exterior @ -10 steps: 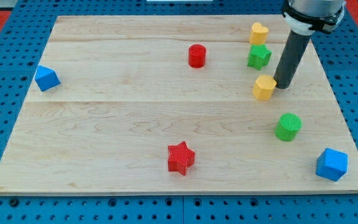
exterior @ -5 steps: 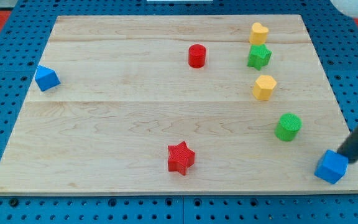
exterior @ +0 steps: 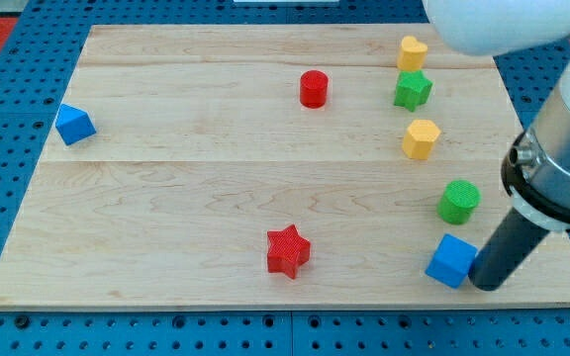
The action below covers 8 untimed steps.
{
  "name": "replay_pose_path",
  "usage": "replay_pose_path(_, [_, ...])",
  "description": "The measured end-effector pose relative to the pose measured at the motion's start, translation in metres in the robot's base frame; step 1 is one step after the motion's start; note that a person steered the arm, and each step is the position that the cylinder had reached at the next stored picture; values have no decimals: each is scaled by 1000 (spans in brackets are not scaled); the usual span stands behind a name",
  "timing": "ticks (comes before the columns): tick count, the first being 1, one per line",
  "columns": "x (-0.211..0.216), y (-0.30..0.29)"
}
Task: Push the blue cube towards the center of the board
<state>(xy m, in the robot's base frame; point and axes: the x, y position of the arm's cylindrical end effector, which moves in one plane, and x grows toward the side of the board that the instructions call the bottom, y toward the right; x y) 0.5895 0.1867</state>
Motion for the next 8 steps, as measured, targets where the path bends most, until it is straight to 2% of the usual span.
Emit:
replay_pose_path(2, [-4, -46])
replay_pose_path(4, [-33, -98])
replay_pose_path(8, [-123, -98])
